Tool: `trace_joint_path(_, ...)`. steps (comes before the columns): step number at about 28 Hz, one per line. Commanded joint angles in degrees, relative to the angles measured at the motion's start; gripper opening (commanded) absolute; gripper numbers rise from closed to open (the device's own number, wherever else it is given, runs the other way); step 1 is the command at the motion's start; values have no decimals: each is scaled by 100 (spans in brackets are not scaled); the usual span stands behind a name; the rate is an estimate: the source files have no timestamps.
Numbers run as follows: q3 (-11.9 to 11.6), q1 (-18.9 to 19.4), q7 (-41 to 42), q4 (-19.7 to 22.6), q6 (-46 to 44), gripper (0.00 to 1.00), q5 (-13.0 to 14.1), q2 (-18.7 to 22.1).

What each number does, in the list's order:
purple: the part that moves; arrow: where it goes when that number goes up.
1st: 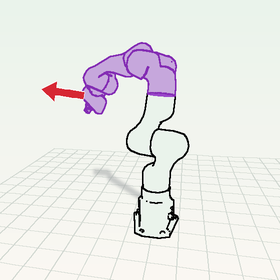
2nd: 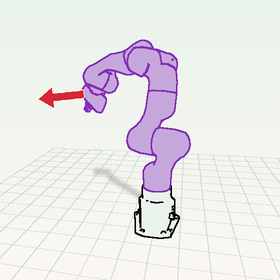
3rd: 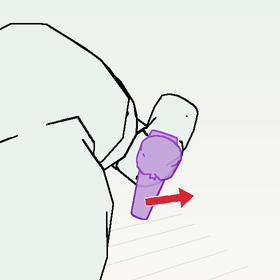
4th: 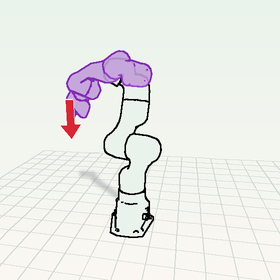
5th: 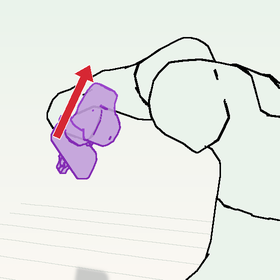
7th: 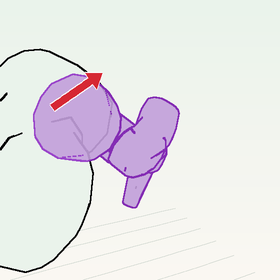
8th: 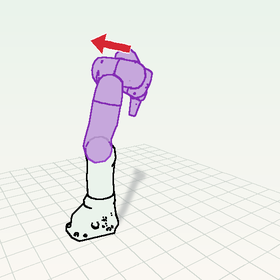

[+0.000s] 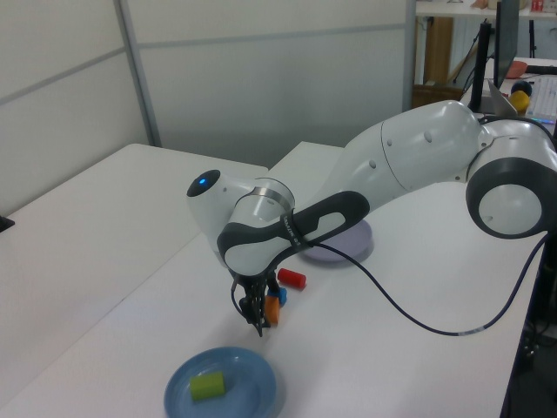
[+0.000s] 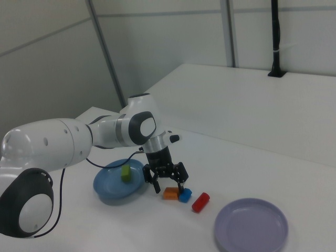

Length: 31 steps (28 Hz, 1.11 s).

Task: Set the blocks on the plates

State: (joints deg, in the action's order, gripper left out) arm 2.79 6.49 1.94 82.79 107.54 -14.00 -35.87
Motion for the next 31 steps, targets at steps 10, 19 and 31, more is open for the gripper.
trace_joint_path(10, 29, 98, 79, 88, 162, 81, -340, -148)
trace_joint_path(19, 29, 212, 105, 123, 162, 42, -349, -148)
trace_joint_path(31, 46, 212, 35, 61, 153, 0, -252, 18)
